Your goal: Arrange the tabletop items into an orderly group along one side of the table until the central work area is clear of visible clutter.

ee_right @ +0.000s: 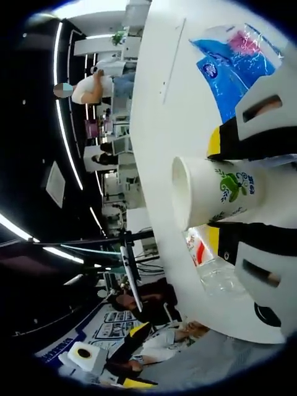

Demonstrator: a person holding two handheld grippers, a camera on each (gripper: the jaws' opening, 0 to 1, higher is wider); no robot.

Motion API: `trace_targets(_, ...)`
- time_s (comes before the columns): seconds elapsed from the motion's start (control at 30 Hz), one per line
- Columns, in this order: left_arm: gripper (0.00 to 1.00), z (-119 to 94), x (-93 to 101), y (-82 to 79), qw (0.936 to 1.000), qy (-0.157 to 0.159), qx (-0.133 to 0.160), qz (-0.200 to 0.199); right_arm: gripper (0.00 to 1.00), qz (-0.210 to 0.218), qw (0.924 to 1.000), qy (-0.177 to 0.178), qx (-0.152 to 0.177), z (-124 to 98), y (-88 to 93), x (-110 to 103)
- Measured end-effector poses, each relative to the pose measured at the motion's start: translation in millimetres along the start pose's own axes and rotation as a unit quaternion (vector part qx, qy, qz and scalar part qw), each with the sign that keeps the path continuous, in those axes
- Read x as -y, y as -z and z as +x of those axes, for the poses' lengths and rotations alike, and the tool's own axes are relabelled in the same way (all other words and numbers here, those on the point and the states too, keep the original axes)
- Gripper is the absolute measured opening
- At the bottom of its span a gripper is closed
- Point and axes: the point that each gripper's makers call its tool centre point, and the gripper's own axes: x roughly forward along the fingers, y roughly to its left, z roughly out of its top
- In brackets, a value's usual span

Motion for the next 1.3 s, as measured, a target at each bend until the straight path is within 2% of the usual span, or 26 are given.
trace_targets(0.27, 0.79, 0, 2.8, 2.1, 1.0, 0.003, -0.005, 0.004, 0.35, -0.008, 0.9999, 0.005, -0.012, -4, 10.6, -2)
trace_targets(0.93, 0.8, 0, 1.6, 0.3, 1.0, 0.0, 0.0, 0.002, 0.34, -0.006, 0.9998, 0.018, -0.012, 0, 6.1, 2)
trace_targets(1.3, 0.79, 1, 4.4, 0.6, 1.0, 0.006, -0.002, 0.002, 0.38, 0.011, 0.9997, 0.016, -0.016, 3, 5.4, 10)
